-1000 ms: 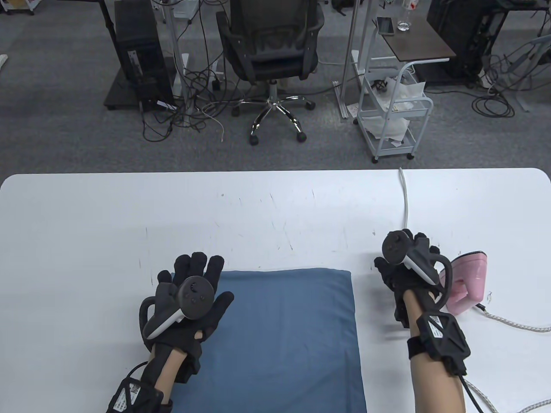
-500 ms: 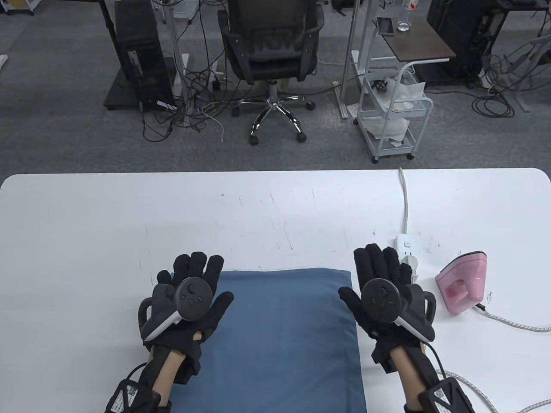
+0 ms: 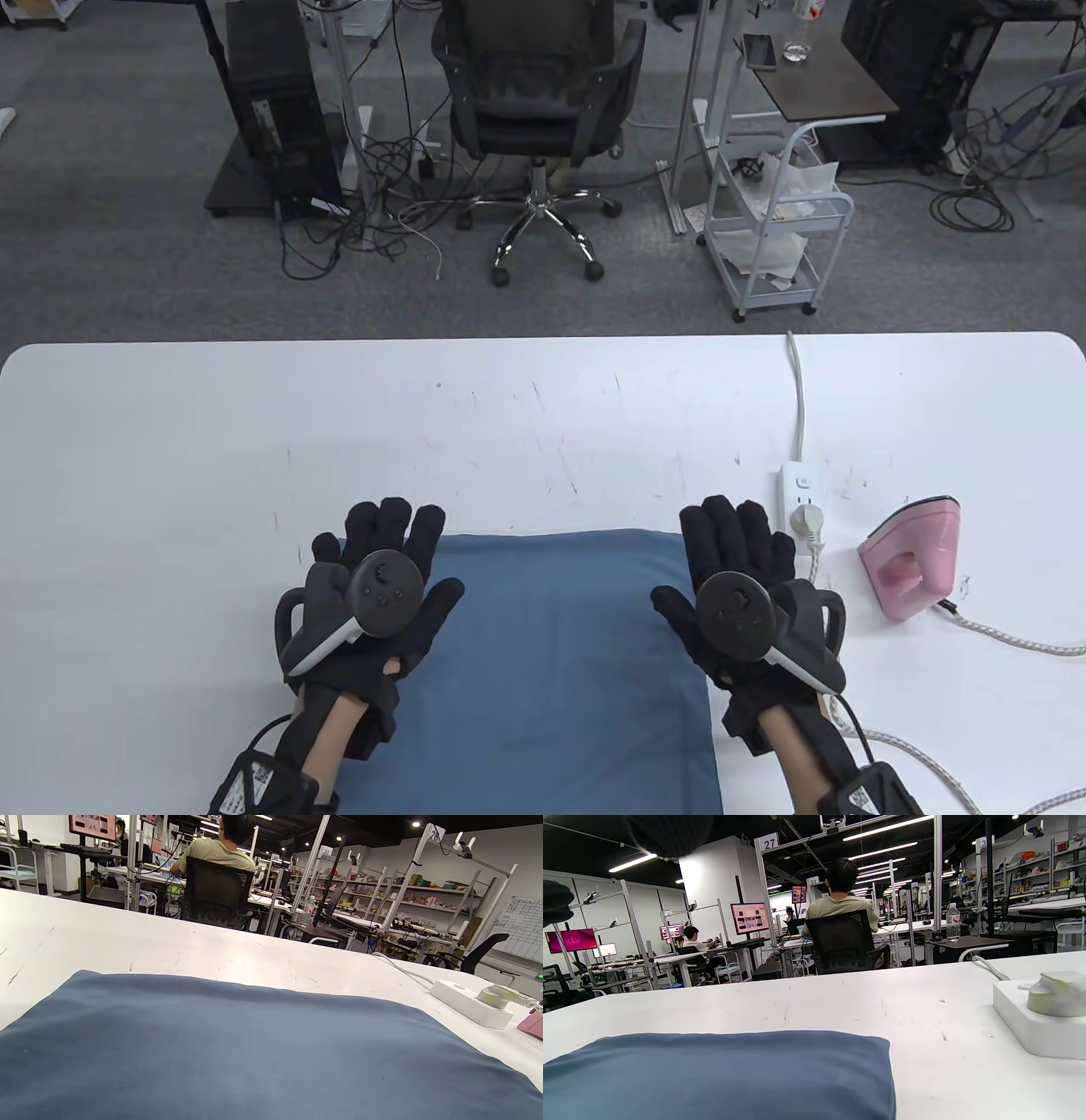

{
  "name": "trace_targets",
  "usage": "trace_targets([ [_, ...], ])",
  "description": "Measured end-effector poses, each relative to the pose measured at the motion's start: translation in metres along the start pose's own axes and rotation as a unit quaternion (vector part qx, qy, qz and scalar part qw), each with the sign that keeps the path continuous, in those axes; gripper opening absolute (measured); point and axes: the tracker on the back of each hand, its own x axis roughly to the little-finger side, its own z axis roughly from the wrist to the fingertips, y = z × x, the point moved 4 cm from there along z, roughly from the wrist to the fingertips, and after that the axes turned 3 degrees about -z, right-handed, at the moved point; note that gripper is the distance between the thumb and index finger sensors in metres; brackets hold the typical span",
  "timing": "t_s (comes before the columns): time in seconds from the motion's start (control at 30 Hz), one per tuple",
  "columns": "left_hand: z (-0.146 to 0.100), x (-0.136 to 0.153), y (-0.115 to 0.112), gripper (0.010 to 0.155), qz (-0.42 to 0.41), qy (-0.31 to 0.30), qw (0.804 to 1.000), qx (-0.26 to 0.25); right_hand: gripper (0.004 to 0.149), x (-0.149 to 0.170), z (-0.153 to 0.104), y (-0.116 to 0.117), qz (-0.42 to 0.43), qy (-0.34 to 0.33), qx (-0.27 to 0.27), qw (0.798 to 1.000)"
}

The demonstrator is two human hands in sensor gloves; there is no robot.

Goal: Iron pillowcase with electric iron on table

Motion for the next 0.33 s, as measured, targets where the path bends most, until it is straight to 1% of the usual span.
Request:
trace_targets([
  [0.2, 0.0000, 0.0000, 0.0009, 0.076, 0.000, 0.000, 1.000, -0.004, 0.084, -0.0004, 0.0006, 0.0025, -0.004, -0.002, -0.005, 1.000],
  [0.33, 0.0007, 0.0006, 0.0010, 0.076, -0.001, 0.003, 1.000, -0.003, 0.084, 0.0004, 0.0024, 0.0060, 0.009, -0.005, -0.016, 1.000],
])
